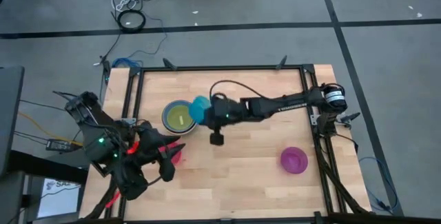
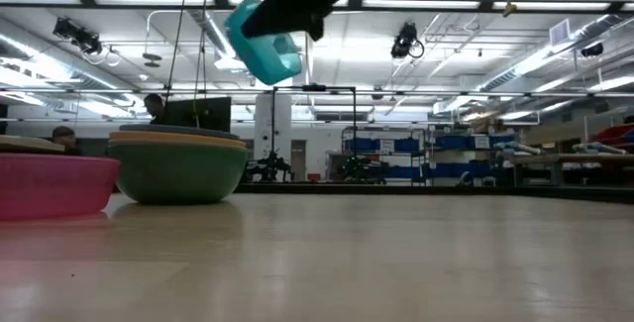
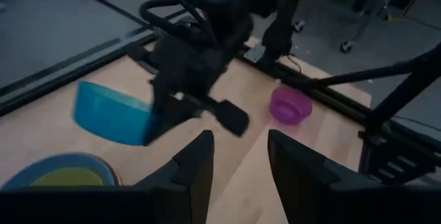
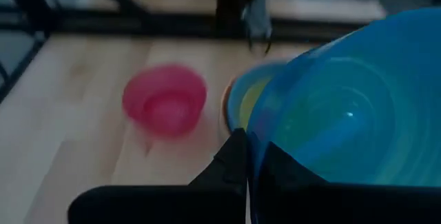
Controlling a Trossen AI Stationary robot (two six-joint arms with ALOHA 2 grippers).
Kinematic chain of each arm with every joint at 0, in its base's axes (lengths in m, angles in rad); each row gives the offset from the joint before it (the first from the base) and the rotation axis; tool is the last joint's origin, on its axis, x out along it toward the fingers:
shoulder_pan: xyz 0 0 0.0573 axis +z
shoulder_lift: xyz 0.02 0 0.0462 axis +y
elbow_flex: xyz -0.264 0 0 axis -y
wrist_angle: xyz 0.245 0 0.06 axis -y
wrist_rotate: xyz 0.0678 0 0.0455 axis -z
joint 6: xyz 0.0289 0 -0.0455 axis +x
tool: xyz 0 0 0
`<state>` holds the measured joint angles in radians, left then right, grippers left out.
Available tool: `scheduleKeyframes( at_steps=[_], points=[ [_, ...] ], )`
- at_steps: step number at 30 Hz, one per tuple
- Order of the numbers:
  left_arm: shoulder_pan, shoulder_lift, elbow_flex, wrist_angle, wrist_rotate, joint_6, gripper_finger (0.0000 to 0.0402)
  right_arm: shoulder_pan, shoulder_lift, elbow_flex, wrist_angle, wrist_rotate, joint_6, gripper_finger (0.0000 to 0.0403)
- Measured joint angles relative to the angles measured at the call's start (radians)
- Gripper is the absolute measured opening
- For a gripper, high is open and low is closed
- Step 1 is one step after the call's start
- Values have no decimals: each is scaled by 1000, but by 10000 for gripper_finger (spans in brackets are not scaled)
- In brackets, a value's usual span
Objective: Nest bowls inside each other
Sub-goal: Stack the light blue bowl on top of the yellow bowl
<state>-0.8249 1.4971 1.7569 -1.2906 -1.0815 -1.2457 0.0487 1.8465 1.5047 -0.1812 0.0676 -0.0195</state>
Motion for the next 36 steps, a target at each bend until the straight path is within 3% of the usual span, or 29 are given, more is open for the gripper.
scheduleKeyframes(
  at_steps=[6, 13, 26, 36],
  points=[
    [0, 0, 23, 7, -90, 37, 147, -49, 74, 6, 217, -91, -11, 0],
    [0, 0, 23, 23, -111, 41, 147, -59, 224, 156, 222, -153, -10, 0],
    [0, 0, 23, 34, -104, 40, 147, -55, 465, 481, -87, -168, -11, 4],
    [0, 0, 23, 36, -93, 41, 147, -55, 469, 499, -182, -146, 35, 97]
  ],
)
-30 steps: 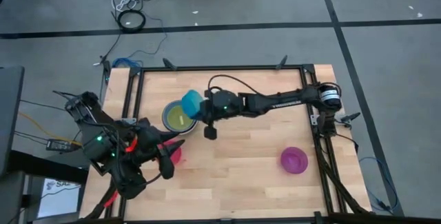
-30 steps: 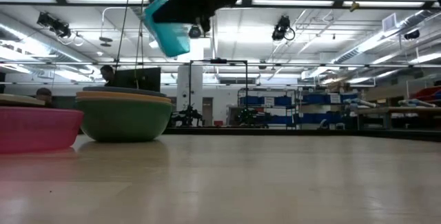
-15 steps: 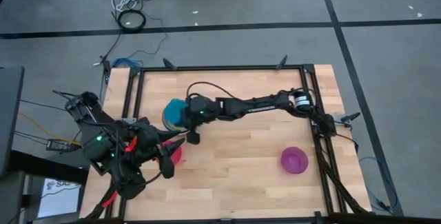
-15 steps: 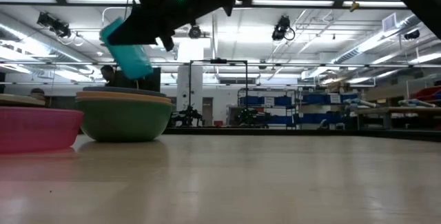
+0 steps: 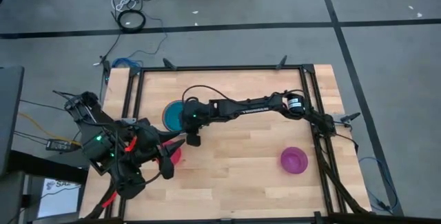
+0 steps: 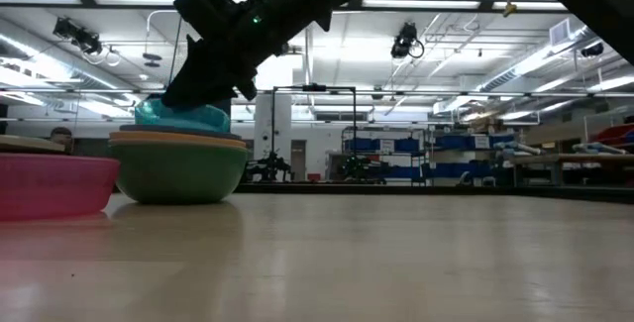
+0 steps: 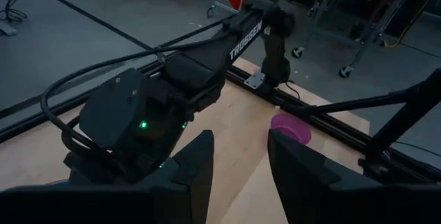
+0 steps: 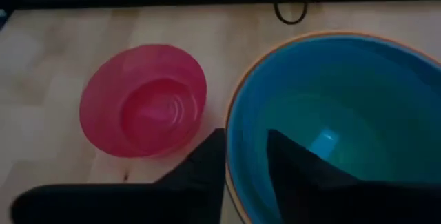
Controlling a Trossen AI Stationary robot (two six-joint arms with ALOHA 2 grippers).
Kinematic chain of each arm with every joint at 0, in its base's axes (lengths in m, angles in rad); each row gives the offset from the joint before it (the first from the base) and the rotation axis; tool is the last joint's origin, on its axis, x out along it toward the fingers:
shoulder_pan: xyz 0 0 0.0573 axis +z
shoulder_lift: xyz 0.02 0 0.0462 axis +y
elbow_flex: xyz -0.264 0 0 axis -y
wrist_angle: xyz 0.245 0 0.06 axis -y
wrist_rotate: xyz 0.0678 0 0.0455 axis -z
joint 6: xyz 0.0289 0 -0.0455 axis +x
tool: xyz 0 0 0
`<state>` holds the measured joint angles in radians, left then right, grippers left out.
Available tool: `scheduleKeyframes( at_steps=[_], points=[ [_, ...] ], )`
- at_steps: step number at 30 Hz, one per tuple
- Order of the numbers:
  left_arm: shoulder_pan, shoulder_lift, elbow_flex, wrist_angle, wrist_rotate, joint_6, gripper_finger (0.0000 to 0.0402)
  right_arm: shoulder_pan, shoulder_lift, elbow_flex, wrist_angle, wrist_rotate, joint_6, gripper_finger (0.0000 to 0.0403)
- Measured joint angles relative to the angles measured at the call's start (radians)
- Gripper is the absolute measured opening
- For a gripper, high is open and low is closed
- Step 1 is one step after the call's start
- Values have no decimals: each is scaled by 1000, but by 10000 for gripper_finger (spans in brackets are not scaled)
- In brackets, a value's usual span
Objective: Nest bowls inside each other
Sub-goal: Stack the light blue bowl on top of the yellow bowl, then stack the red bowl on top of the light blue bowl
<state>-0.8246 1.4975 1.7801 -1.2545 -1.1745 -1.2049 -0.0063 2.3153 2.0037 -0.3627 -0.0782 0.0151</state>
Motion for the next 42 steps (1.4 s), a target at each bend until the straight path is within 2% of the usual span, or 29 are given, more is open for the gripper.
scheduleKeyframes(
  at_steps=[5, 12, 18, 21, 24, 26, 28, 36, 42],
  points=[
    [0, 0, 0, 1, 1, 0, 147, 4, -11, 10, -32, 6, 17, 131],
    [0, 0, 0, 1, 85, -1, 147, 28, -68, 10, -67, 22, 19, 134],
    [0, 10, 0, -26, 249, -63, 147, 65, -192, 10, -283, 195, -29, 130],
    [0, 30, 0, -130, 329, -186, 147, 108, -264, 10, -420, 304, -35, 130],
    [0, 66, -2, -320, 463, -378, 147, 164, -330, 10, -562, 434, -27, 130],
    [0, 82, -37, -298, 538, -409, 143, 202, -371, 10, -647, 507, -2, 130],
    [-1, 85, -73, -300, 566, -410, 135, 236, -411, 10, -715, 558, 33, 130],
    [36, 101, -224, -322, 606, -588, 92, 379, -521, 10, -904, 664, 241, 130],
    [79, 100, -371, -313, 764, -698, 82, 471, -536, 10, -943, 793, 295, 130]
  ],
)
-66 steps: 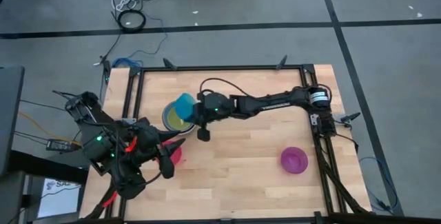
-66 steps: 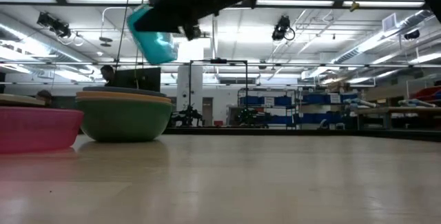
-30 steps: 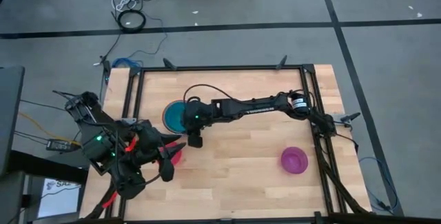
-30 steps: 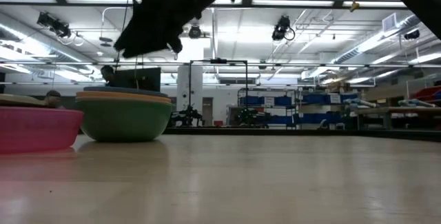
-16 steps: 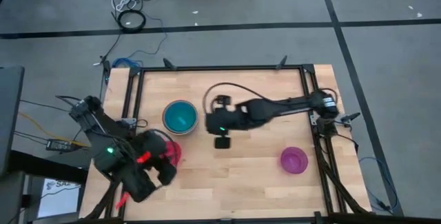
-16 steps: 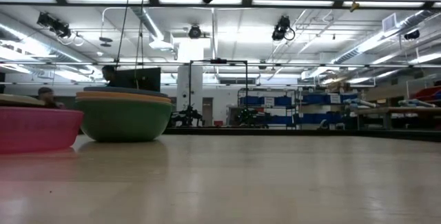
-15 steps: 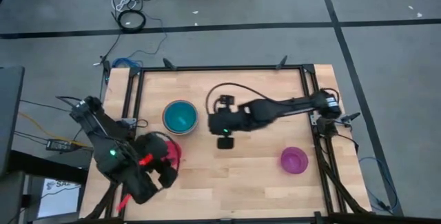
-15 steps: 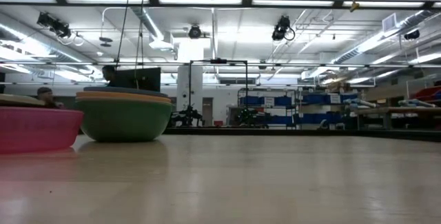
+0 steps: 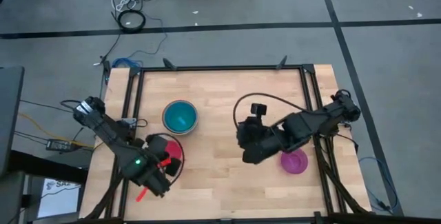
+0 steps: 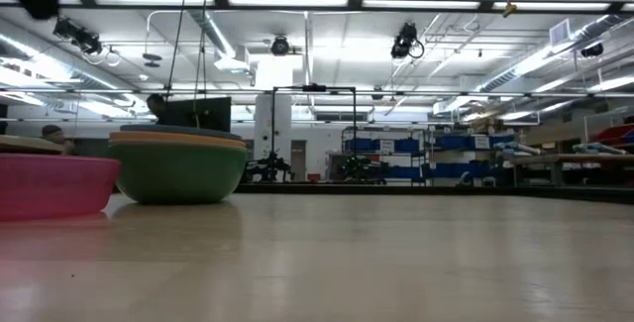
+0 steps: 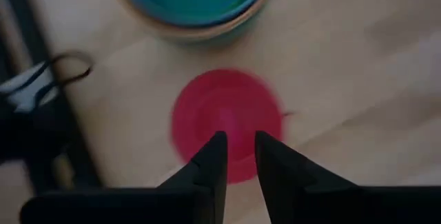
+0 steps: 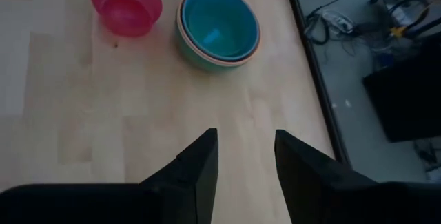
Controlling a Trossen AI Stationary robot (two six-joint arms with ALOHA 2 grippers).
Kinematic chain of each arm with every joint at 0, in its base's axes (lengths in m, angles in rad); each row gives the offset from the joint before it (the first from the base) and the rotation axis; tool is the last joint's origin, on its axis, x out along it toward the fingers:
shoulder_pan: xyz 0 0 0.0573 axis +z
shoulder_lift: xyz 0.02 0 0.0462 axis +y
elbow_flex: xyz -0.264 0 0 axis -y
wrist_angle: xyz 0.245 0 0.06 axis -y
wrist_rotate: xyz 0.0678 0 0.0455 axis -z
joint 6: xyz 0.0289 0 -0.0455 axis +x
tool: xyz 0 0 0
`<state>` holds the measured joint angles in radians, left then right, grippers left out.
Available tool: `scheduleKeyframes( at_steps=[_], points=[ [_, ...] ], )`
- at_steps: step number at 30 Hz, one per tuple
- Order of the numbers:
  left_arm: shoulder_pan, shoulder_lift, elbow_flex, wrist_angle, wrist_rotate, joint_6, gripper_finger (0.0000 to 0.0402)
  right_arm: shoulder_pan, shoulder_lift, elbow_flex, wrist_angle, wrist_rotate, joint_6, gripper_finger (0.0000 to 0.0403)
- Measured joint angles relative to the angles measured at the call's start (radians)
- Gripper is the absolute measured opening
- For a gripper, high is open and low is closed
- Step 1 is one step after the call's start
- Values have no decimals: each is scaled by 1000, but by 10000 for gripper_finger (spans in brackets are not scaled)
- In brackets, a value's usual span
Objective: Nest bowls inside each other
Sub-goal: Stack the red bowl on top of the light blue bowl
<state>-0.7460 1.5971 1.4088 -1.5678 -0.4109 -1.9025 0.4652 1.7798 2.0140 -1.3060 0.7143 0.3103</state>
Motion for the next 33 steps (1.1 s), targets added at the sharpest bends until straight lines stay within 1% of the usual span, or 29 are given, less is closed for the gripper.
scheduleKeyframes(
  at_steps=[4, 5, 7, 15, 24, 29, 33],
  points=[
    [43, 0, -92, 33, 264, 14, 82, 16, 0, 0, 1, 15, 9, 130],
    [48, 1, -116, 27, 308, 28, 82, 15, 0, 0, 0, 15, 12, 130],
    [54, 0, -153, 22, 346, 50, 81, 15, 0, 0, 1, 16, 18, 130],
    [88, 0, -233, 55, 334, 99, 81, 10, 0, 0, 0, 16, 34, 130],
    [182, 0, -289, 198, 331, 189, 81, 10, 0, 0, 1, 17, 39, 130],
    [235, 0, -323, 179, 353, 231, 81, 10, 0, 0, 2, 17, 39, 130],
    [263, 0, -338, 195, 369, 275, 81, 10, 0, 0, 1, 17, 39, 130]
  ],
)
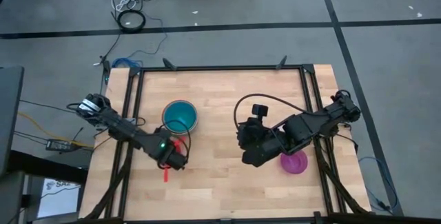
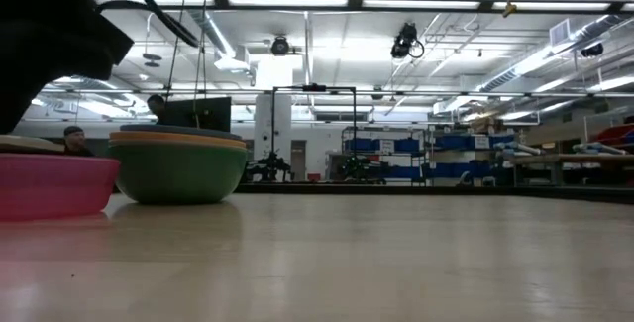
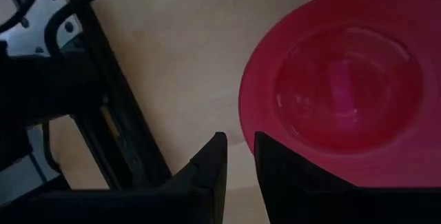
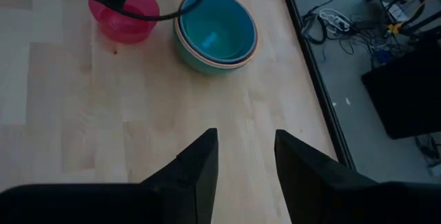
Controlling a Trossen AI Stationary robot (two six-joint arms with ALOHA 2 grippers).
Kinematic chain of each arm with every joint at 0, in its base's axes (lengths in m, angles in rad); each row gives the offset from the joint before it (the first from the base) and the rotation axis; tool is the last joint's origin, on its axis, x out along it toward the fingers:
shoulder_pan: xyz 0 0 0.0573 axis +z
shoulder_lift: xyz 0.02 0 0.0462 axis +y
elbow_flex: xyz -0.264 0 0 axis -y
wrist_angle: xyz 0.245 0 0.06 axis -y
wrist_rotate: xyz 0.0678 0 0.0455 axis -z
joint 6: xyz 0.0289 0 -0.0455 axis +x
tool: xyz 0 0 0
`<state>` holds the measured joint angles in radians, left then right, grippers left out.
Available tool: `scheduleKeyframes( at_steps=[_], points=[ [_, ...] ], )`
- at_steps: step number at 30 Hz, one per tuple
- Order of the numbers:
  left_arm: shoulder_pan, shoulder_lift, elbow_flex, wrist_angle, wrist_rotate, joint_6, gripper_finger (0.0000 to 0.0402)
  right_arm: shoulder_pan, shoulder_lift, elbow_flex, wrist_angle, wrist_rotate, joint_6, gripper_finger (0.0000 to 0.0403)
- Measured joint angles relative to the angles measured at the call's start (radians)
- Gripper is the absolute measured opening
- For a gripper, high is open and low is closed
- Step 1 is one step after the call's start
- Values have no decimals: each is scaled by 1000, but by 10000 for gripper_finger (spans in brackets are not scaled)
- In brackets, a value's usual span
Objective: Nest bowls inside each other
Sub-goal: Stack the red bowl on top of the light blue bowl
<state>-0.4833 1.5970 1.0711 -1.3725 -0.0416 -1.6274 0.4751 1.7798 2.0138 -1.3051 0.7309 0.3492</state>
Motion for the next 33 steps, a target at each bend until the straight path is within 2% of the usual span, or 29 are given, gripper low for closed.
scheduleKeyframes(
  at_steps=[6, 10, 18, 28, 33],
  points=[
    [30, 0, -33, 52, 17, 68, 81, 0, 0, 0, 0, 0, 0, 130],
    [45, 0, -63, 60, 20, 72, 81, 0, 0, 0, 0, 0, 0, 130],
    [52, 0, -129, 186, 21, 75, 81, 0, 0, 0, 0, 0, 7, 130],
    [52, 0, -181, 229, 20, 64, 81, 0, 0, 0, 1, 0, 8, 129],
    [52, 0, -181, 236, -25, 68, 79, 0, 1, 0, 1, 0, 8, 129]
  ],
)
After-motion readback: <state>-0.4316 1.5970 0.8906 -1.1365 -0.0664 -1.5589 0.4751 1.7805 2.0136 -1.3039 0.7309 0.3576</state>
